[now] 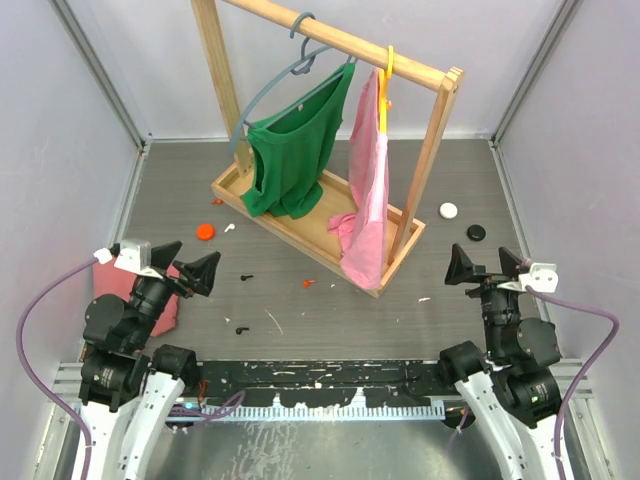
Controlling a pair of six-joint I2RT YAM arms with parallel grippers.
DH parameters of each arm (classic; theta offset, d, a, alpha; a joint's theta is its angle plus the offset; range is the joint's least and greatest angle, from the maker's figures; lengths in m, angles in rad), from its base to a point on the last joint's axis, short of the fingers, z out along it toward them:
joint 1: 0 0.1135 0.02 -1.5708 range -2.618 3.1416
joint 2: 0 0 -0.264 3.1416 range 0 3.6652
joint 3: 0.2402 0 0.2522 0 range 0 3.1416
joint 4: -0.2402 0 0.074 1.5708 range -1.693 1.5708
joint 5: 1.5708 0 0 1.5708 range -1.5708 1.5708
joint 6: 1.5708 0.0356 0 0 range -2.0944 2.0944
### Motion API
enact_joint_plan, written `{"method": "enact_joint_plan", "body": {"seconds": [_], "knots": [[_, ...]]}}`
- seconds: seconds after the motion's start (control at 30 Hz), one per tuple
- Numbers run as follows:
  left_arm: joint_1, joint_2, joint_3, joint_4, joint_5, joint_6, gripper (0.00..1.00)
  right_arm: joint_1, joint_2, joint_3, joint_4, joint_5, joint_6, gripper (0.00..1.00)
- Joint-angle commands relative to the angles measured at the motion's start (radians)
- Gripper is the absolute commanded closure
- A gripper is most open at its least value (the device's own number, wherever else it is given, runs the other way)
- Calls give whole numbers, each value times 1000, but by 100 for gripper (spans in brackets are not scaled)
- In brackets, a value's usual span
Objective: Insert the wireless bluetooth earbuds into the charging case
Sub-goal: Move the distractor to the center of the board.
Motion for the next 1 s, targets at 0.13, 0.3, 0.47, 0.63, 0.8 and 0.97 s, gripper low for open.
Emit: {"method": "enact_joint_plan", "body": {"seconds": [0.13,0.3,0.47,0.63,0.8,0.97], "knots": [[-7,-9,12,66,8,17,2,-5,159,92,12,-94,68,0],[-7,-8,11,65,8,19,2,-5,308,121,-44,-139,183,0],[-9,-7,11,65,7,19,2,-5,415,93,-76,-273,275,0],[-16,-7,10,65,8,18,2,-5,463,5,-94,-371,349,0],[-17,0,8,66,8,22,2,-6,502,-92,-68,-477,465,0],[-18,3,8,65,8,23,2,6,529,-204,15,-519,515,0]]}}
